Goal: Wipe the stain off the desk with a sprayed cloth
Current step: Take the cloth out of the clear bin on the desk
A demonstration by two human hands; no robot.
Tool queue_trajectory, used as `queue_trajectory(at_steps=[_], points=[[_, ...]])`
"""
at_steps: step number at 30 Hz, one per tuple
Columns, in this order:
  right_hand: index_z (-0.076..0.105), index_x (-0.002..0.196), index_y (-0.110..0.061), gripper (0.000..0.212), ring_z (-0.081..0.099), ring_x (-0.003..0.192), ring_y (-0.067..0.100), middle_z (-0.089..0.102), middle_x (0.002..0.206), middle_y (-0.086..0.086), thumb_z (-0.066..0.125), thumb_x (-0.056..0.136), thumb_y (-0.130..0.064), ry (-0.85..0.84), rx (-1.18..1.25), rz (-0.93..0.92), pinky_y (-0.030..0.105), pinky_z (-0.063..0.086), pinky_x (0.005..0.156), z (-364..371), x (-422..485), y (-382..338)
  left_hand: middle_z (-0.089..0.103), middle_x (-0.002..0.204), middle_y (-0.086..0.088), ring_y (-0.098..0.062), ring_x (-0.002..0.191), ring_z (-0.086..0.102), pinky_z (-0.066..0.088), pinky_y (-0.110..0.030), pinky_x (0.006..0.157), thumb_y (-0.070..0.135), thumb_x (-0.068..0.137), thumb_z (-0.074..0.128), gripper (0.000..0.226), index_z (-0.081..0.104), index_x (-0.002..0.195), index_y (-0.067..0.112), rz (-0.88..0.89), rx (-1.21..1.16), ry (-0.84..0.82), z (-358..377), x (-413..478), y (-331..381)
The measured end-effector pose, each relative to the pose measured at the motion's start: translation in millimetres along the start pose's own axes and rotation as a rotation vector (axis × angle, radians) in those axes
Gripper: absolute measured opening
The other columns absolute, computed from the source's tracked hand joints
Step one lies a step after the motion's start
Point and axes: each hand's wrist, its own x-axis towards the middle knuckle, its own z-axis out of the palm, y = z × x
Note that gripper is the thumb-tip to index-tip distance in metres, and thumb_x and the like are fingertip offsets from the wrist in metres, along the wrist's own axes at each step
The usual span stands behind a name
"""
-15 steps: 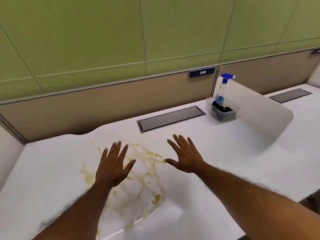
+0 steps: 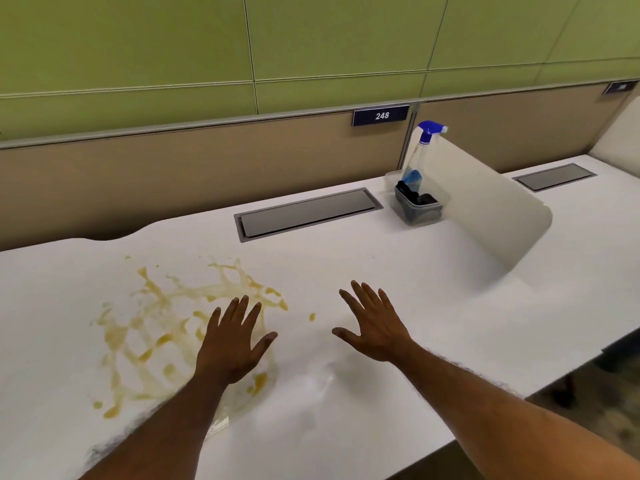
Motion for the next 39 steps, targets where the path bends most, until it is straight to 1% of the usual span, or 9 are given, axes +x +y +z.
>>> queue_trajectory(at_steps=[3,6,14,19,23,26,29,34,39], points=[[0.005,0.155,-0.03,0.083,-0.006,0.151,0.021,-0.004,0.164,0.003,0.03,0.09,-0.074,-0.003,0.005,-0.011,0.044,-0.004,0.122,-4.6,-2.2,28.6,0.012,0.165,-0.001,-0.017,0.153,0.007,0.003,-0.042,0.123,0.081,0.067,-0.026,0.114,0.022,0.155,0.025,-0.013,0.003,-0.002,-2.5,13.0,31.4],[0.007,0.155,-0.03,0.083,-0.003,0.151,0.021,-0.002,0.165,0.003,0.031,0.089,-0.074,0.008,0.027,-0.007,0.043,-0.004,0.122,-9.4,-2.5,54.9,0.025,0.162,-0.002,-0.018,0.15,0.019,0.01,-0.041,0.122,0.081,0.068,-0.024,0.116,0.032,0.151,0.024,-0.009,-0.029,0.026,-8.2,26.7,60.7],[0.011,0.155,-0.028,0.083,-0.001,0.151,0.02,0.003,0.165,0.003,0.031,0.089,-0.074,0.049,0.07,0.094,0.042,-0.001,0.122,-21.0,10.1,101.5,0.03,0.159,0.0,-0.018,0.147,0.025,0.013,-0.038,0.121,0.081,0.068,-0.022,0.114,0.037,0.148,0.026,0.088,-0.039,0.015,-22.8,73.4,106.8],[0.013,0.155,-0.026,0.082,0.0,0.151,0.02,0.005,0.164,0.003,0.032,0.09,-0.072,0.121,0.089,0.195,0.041,-0.001,0.122,-37.8,23.4,125.1,0.049,0.146,0.0,-0.02,0.134,0.046,0.029,-0.037,0.112,0.081,0.069,-0.02,0.115,0.054,0.135,0.024,0.183,-0.054,0.04,-30.5,119.7,121.3],[0.016,0.154,-0.026,0.079,0.001,0.151,0.019,0.006,0.164,0.003,0.034,0.092,-0.069,0.171,0.13,0.257,0.041,0.0,0.122,-54.9,31.3,146.1,0.053,0.14,0.002,-0.019,0.128,0.05,0.035,-0.035,0.106,0.079,0.072,-0.017,0.11,0.055,0.133,0.023,0.235,-0.049,0.066,-39.5,147.5,136.3],[0.017,0.154,-0.025,0.077,0.002,0.151,0.02,0.007,0.164,0.003,0.035,0.093,-0.067,0.182,0.145,0.274,0.041,0.001,0.122,-66.6,41.7,164.2,0.054,0.139,0.002,-0.019,0.128,0.051,0.035,-0.036,0.106,0.081,0.076,-0.005,0.101,0.055,0.133,0.023,0.244,-0.047,0.082,-46.0,168.9,150.2],[0.019,0.154,-0.024,0.075,0.004,0.151,0.02,0.01,0.164,0.003,0.037,0.094,-0.065,0.179,0.151,0.284,0.042,0.003,0.122,-73.3,55.9,185.0,0.056,0.135,0.002,-0.02,0.125,0.053,0.037,-0.036,0.104,0.072,0.081,0.008,0.085,0.056,0.131,0.022,0.237,-0.037,0.098,-47.3,191.5,164.6],[0.022,0.152,-0.022,0.073,0.009,0.15,0.022,0.018,0.162,0.004,0.041,0.094,-0.062,0.137,0.166,0.268,0.042,0.005,0.123,-69.2,78.3,223.1,0.064,0.121,0.001,-0.023,0.111,0.062,0.043,-0.039,0.095,0.064,0.085,0.021,0.072,0.062,0.122,0.018,0.201,-0.082,0.111,-34.9,223.7,190.3],[0.024,0.152,-0.02,0.072,0.012,0.15,0.02,0.021,0.161,0.003,0.043,0.094,-0.06,0.075,0.183,0.251,0.04,0.006,0.122,-63.1,104.8,266.7,0.063,0.124,0.002,-0.022,0.112,0.061,0.041,-0.036,0.097,0.051,0.093,0.045,0.048,0.06,0.125,0.018,0.163,-0.098,0.073,-10.5,260.9,222.4]])
